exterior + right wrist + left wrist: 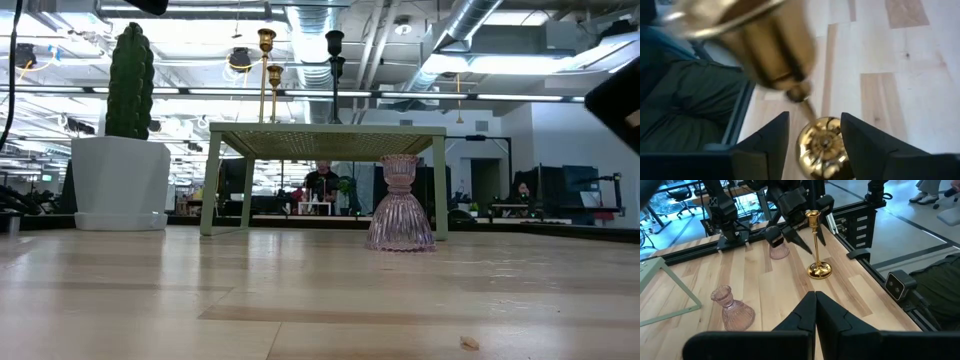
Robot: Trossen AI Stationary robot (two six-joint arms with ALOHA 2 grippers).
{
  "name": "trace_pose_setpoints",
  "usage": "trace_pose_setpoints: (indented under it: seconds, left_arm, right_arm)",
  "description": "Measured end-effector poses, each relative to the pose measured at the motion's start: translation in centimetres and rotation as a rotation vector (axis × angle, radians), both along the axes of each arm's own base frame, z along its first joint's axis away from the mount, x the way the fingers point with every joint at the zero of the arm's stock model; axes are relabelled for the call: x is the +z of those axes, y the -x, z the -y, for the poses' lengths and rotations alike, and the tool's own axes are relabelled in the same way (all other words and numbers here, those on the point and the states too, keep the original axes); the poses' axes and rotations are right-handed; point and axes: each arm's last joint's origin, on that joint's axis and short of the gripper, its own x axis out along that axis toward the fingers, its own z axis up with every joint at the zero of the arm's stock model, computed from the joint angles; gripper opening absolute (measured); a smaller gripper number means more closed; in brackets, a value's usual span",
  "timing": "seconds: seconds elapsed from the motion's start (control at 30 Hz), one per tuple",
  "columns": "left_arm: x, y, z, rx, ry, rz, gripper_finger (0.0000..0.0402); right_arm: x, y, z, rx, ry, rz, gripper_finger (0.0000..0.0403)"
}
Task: Pick & Place candle stick holders
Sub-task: Put the gold candle holder on the shelf
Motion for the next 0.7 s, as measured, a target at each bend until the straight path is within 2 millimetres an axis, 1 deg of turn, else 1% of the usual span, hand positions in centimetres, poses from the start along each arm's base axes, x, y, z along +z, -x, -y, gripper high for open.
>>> trace_pose_setpoints:
  seconds: [0.1,0.17,0.23,0.37,0.4,0.47,0.57,0.7]
  left_arm:
    - [0.0,0.0,0.0,0.000,0.000,0.000,0.0005]
    - [0.0,0.0,0.0,0.002,0.015,-0.004,0.0005]
    - [0.0,0.0,0.0,0.005,0.038,-0.009,0.0005]
    - [0.0,0.0,0.0,0.007,0.050,-0.012,0.0005]
    - [0.0,0.0,0.0,0.007,0.050,-0.012,0.0005]
    - [0.0,0.0,0.0,0.007,0.050,-0.012,0.0005]
    - [0.0,0.0,0.0,0.007,0.050,-0.012,0.0005]
    - [-0.1,-0.2,0.0,0.017,0.078,-0.022,0.0005]
  right_arm:
    - [-0.4,-0.6,0.2,-0.021,-0.001,0.001,0.0161]
    - [-0.5,-0.8,0.4,-0.028,0.000,-0.004,0.0141]
    - [-0.4,-1.0,0.6,-0.031,-0.006,-0.006,0.0108]
    - [0.2,-1.0,0.7,-0.030,-0.016,0.009,0.0025]
    - [0.4,-0.9,0.7,-0.016,-0.018,0.017,0.0015]
    - [0.7,-0.7,0.5,-0.002,-0.003,0.037,0.0015]
    - [1.4,-0.7,0.7,-0.028,-0.001,0.076,0.0016]
    - [2.4,-0.9,1.3,-0.046,0.049,0.137,0.0008]
